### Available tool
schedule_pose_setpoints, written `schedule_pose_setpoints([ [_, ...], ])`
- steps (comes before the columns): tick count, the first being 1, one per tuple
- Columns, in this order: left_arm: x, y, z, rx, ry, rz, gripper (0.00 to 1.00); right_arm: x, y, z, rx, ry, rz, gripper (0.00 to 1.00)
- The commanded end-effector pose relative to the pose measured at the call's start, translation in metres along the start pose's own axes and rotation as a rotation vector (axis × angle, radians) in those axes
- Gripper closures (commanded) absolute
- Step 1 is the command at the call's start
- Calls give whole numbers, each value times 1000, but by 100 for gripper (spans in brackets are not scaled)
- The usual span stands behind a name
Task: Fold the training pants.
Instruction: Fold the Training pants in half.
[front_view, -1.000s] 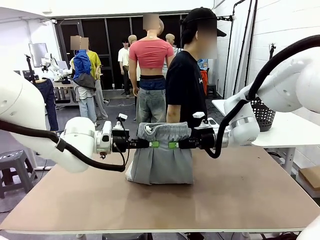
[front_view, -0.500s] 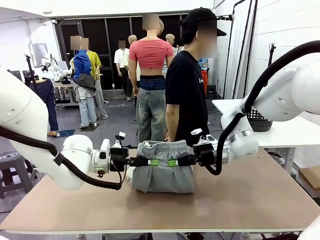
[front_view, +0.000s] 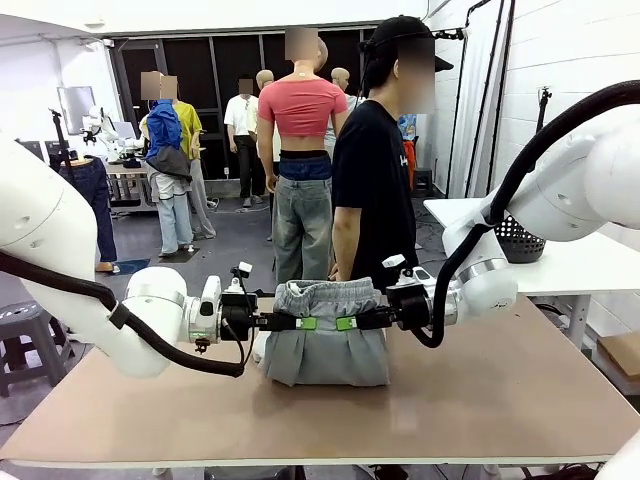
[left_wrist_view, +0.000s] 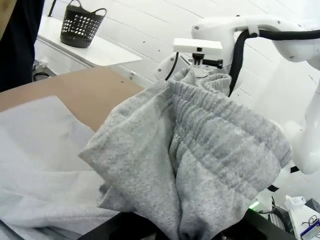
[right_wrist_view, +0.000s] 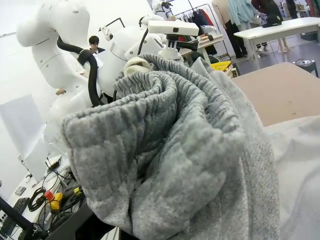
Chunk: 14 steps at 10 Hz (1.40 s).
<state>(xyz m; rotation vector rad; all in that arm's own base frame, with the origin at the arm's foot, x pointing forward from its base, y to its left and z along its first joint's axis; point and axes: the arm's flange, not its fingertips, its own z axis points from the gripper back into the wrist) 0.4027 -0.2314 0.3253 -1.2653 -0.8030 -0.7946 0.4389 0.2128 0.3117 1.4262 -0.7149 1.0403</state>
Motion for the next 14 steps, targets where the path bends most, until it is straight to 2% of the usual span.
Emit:
schedule_pose_setpoints([
  [1, 12, 34, 0, 51, -7, 95, 100, 10, -27, 7, -53, -38, -36, 100],
  [4, 29, 75, -9, 68, -4, 122, 100, 25, -61, 19, -73, -41, -67, 100],
  [7, 41, 111, 4, 82, -53, 127, 100, 34, -93, 28, -66, -14, -72, 100],
  [8, 43, 115, 10, 85, -74, 111, 100, 35, -93, 27, -69, 1, -58, 100],
  [9, 35, 94, -13, 58, -49, 114, 100, 30, -82, 19, -70, -35, -55, 100],
  [12, 35, 94, -13, 58, -49, 114, 100, 30, -82, 19, -70, -35, -55, 100],
  [14, 41, 112, -14, 78, -45, 140, 100, 36, -105, 19, -98, -43, -75, 100],
])
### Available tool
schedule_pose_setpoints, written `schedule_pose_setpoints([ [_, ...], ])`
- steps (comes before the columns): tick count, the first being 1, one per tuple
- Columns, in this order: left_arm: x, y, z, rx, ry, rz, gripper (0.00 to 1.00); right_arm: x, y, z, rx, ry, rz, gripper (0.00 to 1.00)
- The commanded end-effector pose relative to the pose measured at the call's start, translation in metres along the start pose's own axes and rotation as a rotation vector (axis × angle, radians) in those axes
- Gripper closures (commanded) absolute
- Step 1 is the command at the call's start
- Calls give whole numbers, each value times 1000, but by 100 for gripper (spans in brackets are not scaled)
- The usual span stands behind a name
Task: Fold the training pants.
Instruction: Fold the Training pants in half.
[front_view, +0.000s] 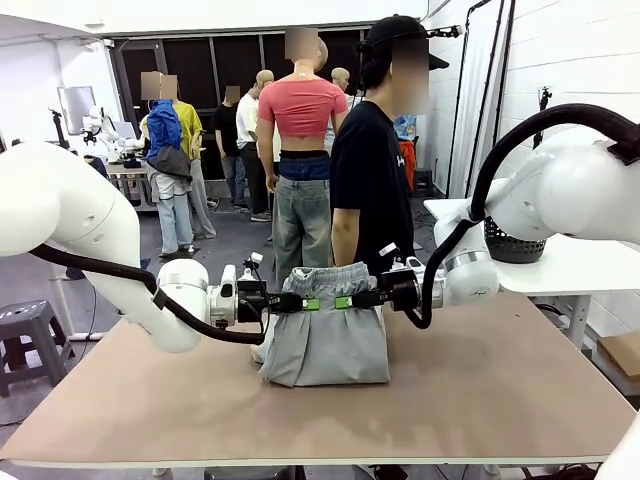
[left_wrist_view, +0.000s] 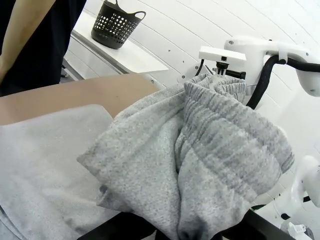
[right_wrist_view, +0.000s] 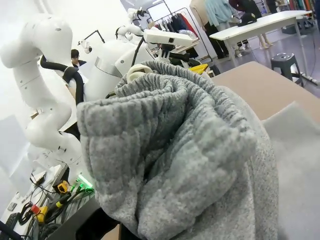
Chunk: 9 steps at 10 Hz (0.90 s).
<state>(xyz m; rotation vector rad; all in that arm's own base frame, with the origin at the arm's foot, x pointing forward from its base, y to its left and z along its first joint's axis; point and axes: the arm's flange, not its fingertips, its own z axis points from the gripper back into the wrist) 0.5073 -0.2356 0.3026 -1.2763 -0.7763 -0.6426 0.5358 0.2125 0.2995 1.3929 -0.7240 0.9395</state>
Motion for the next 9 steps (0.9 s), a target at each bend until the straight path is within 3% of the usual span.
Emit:
schedule_pose_setpoints([
  [1, 17, 23, -1, 51, 36, 42, 100, 15, -27, 1, -42, -11, -42, 100],
  [4, 27, 46, -8, 66, 66, 167, 100, 25, -49, 0, -68, -26, -165, 100],
  [9, 21, 80, -21, 88, 90, 241, 100, 21, -88, 14, -181, -36, -283, 100],
])
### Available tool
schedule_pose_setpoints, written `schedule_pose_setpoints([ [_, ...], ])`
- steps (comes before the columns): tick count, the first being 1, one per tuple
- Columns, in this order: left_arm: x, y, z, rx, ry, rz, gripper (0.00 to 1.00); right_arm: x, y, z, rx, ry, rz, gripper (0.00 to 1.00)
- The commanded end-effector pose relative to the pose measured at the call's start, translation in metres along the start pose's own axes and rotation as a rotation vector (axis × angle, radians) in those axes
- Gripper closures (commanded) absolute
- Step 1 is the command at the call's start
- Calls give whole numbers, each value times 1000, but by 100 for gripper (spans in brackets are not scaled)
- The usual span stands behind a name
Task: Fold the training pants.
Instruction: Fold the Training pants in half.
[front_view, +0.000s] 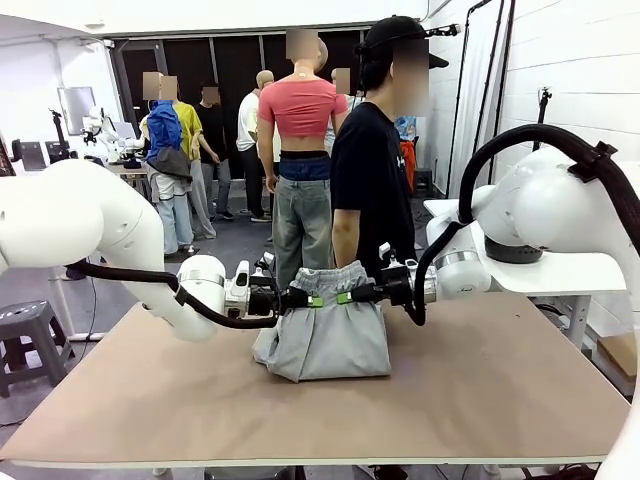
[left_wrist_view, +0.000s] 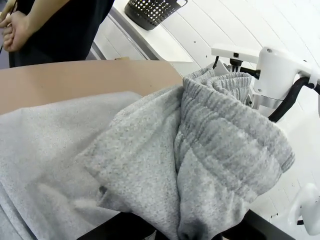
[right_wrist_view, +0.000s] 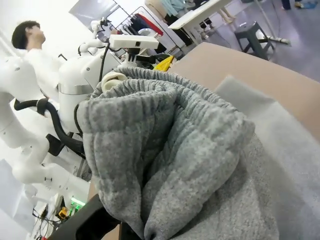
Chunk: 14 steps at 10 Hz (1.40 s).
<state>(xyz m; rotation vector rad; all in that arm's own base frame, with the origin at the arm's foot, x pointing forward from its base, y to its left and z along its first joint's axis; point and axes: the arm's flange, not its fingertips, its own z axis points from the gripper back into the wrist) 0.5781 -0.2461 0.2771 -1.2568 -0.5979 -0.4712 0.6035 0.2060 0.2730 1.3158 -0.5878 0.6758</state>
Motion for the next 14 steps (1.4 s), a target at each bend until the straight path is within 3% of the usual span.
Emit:
schedule_pose_setpoints([
  [1, -1, 15, 0, 23, 32, 38, 100, 14, -18, 2, -38, -43, -49, 100],
  [14, 13, 47, -2, 166, 20, 92, 100, 18, -61, -3, -120, -55, -158, 100],
])
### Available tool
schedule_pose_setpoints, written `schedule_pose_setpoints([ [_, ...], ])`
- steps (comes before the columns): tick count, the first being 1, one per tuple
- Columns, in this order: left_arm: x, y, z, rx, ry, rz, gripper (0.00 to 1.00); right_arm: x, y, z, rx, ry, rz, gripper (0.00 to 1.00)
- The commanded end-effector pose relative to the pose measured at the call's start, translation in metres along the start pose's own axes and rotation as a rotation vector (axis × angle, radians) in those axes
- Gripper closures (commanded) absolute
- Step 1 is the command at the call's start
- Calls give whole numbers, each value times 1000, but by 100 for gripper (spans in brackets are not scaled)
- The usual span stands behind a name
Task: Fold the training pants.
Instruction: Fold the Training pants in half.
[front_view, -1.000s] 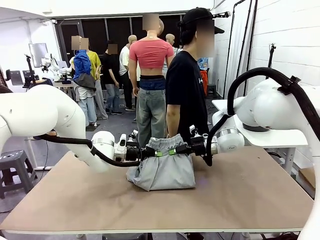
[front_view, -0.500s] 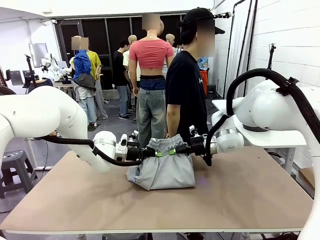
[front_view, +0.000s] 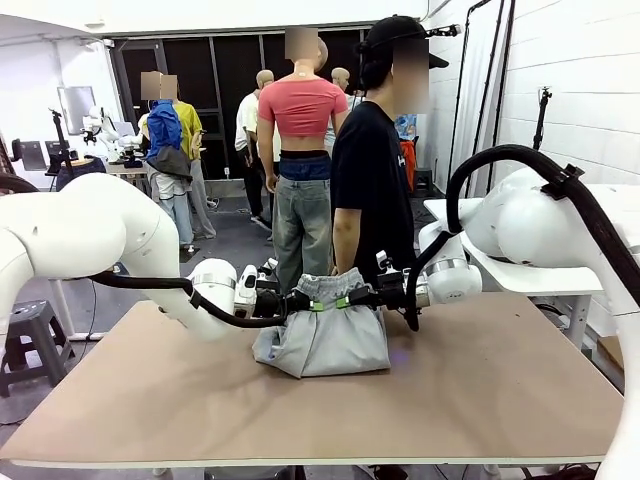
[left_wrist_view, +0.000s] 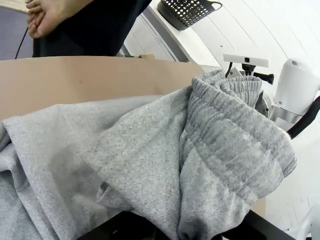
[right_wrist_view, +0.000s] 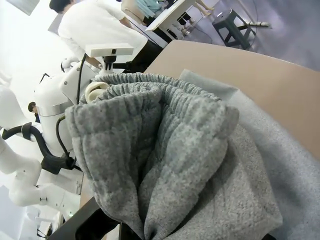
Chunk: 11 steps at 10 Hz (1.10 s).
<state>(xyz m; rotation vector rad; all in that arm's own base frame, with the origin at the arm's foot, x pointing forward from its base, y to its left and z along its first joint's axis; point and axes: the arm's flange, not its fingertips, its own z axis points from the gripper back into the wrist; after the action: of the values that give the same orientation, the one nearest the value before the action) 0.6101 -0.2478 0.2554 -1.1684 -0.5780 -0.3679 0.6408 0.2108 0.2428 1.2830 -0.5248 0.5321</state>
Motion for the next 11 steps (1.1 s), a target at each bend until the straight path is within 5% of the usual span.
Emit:
schedule_pose_setpoints([
  [1, 4, 14, 7, 65, 29, 33, 100, 16, -15, 5, -59, -34, -33, 100],
  [4, 2, 23, 7, 58, 45, 94, 100, 15, -16, 7, -57, -30, -64, 100],
  [9, 1, 23, 27, 100, 27, 135, 0, 11, -13, 25, -124, -9, -136, 2],
  [11, 7, 16, 51, 129, 13, 141, 0, 13, -9, 39, -175, 10, -135, 0],
])
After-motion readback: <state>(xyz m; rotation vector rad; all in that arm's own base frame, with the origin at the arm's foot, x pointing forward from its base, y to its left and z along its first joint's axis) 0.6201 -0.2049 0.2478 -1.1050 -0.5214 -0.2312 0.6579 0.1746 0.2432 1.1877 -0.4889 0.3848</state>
